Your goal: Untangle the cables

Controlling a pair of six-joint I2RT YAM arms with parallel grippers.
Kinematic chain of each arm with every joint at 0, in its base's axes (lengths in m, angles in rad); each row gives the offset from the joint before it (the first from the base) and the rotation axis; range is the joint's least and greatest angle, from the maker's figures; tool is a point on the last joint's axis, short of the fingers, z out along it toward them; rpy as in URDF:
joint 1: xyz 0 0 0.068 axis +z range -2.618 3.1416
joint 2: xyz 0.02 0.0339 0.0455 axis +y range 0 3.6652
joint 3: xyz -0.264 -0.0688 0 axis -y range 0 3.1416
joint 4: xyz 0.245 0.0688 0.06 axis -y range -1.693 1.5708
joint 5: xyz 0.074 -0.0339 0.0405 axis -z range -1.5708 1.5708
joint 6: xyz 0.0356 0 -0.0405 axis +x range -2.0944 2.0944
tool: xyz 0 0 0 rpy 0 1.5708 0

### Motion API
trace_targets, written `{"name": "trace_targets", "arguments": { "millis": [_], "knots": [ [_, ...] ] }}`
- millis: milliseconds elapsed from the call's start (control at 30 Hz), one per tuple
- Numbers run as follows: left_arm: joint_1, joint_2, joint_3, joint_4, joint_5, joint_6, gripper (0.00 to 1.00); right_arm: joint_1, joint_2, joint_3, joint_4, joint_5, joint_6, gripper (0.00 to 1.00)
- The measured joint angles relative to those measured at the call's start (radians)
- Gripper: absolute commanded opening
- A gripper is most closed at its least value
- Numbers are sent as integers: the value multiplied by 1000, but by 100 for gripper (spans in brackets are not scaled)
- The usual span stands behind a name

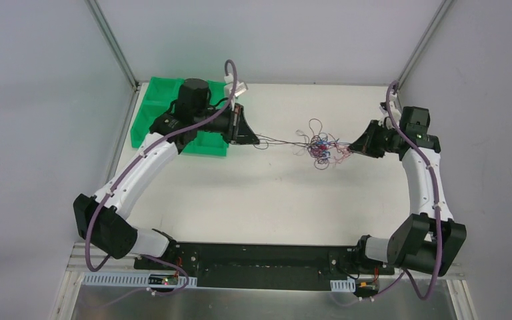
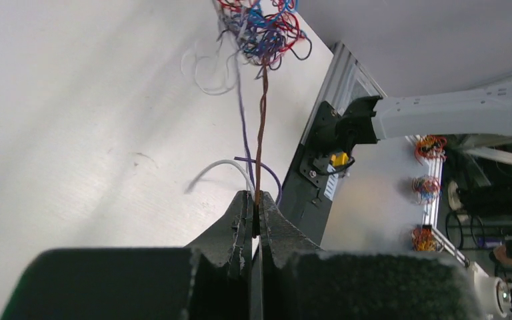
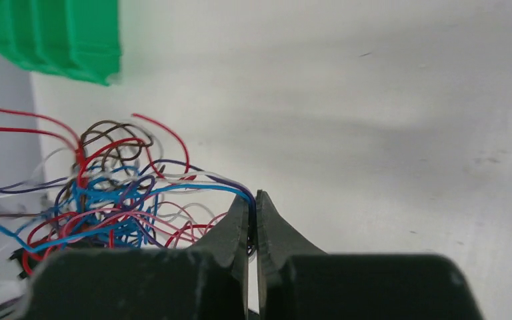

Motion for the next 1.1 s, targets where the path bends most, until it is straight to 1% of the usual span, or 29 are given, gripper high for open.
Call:
{"name": "trace_targets", "arguments": {
  "millis": [67, 200, 367, 567, 667, 833, 933, 1000, 1100],
  "knots": [
    [51, -25, -2, -14, 9, -7, 0, -32, 19, 0, 14, 75, -29, 0],
    [154, -86, -11, -41, 32, -14, 0, -92, 66, 0, 39, 164, -79, 0],
    [265, -147, -11, -84, 66, -18, 0, -151, 126, 0, 45, 205, -128, 0],
    [382, -163, 11, -117, 114, -45, 0, -166, 166, -2, 61, 237, -184, 0],
    [457, -163, 55, -134, 134, -65, 0, -204, 208, -2, 89, 276, -210, 0],
    [559, -164, 148, -147, 183, -95, 0, -253, 291, -2, 99, 300, -236, 0],
    [629, -164, 213, -144, 192, -122, 0, -278, 327, -2, 113, 348, -256, 0],
    [671, -164, 258, -125, 198, -155, 0, -288, 341, -2, 114, 369, -265, 0],
    [720, -154, 319, -52, 222, -255, 0, -290, 357, -2, 116, 377, -280, 0]
  ]
}}
